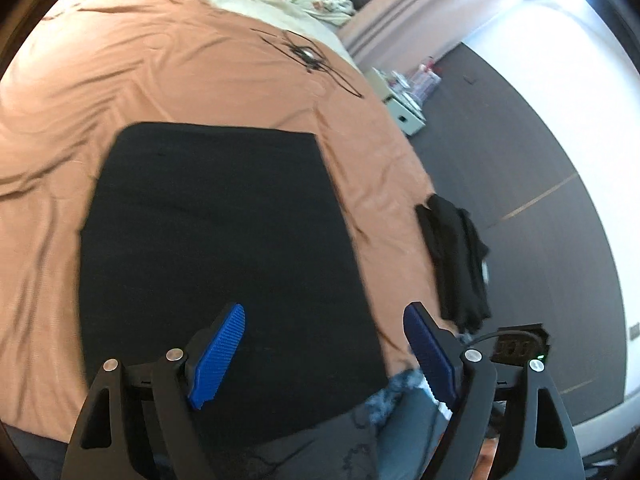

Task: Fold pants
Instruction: 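Slide both tools under the folded black trousers from opposite sides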

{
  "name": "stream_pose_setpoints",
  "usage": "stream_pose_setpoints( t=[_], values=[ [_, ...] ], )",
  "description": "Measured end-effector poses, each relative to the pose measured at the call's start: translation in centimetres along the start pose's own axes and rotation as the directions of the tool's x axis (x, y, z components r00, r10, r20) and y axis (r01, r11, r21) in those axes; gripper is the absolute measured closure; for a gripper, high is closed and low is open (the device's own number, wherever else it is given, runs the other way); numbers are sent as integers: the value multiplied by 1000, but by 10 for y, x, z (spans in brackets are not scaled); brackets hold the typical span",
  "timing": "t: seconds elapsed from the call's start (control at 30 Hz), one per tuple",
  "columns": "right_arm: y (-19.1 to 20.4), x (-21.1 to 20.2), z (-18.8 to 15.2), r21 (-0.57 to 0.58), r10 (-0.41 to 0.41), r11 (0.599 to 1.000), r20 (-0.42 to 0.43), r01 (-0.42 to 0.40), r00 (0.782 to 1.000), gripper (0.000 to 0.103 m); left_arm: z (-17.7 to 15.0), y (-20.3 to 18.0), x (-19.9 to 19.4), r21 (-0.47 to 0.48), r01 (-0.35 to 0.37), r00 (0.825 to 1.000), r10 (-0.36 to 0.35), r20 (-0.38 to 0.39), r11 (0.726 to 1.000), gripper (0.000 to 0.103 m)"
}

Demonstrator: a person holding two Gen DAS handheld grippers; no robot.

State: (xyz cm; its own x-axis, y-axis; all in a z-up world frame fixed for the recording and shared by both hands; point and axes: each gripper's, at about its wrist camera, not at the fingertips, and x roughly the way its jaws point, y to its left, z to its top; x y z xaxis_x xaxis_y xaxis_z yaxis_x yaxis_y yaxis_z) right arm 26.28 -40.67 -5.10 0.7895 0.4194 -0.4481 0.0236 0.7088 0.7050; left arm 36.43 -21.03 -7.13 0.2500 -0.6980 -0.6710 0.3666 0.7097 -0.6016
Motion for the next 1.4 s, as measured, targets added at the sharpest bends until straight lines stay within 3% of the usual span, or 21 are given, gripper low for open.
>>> stream_pose_setpoints(
  t=[0.33, 0.43, 0.47, 0.57, 0.67, 0.83, 0.97, 1.13, 1.4],
  values=[
    [27, 48, 9, -75, -4, 997, -62, -1, 998, 36, -2, 64, -12, -106, -101, 994, 104, 23, 989, 20],
    [33, 62, 11, -89, -47, 995, -74, 40, 996, 36, -4, 84, -17, -132, -123, 992, 127, 22, 984, 20],
    [35, 68, 12, -98, -65, 994, -83, 56, 994, 40, -5, 90, -17, -142, -130, 991, 134, 22, 981, 20],
    [34, 80, 16, -109, -119, 988, -101, 108, 988, 70, -7, 108, -18, -166, -145, 989, 150, 18, 976, 20],
    [26, 91, 13, -93, -138, 988, -124, 127, 983, 73, -10, 123, -11, -188, -159, 987, 162, 0, 969, 20],
    [7, 104, 1, -28, -142, 990, -149, 139, 979, 75, -18, 140, 6, -223, -165, 986, 160, -44, 961, 20],
    [5, 104, -4, 2, -145, 989, -129, 146, 981, 75, -19, 146, 11, -246, -121, 993, 115, -40, 962, 20],
    [7, 98, 4, 17, -81, 996, -133, 84, 988, 75, -10, 149, 12, -237, -106, 994, 103, -25, 966, 23],
    [35, 127, 37, -148, -95, 987, -191, 67, 977, 75, 13, 154, 20, -234, -83, 996, 84, -5, 969, 24]
  ],
)
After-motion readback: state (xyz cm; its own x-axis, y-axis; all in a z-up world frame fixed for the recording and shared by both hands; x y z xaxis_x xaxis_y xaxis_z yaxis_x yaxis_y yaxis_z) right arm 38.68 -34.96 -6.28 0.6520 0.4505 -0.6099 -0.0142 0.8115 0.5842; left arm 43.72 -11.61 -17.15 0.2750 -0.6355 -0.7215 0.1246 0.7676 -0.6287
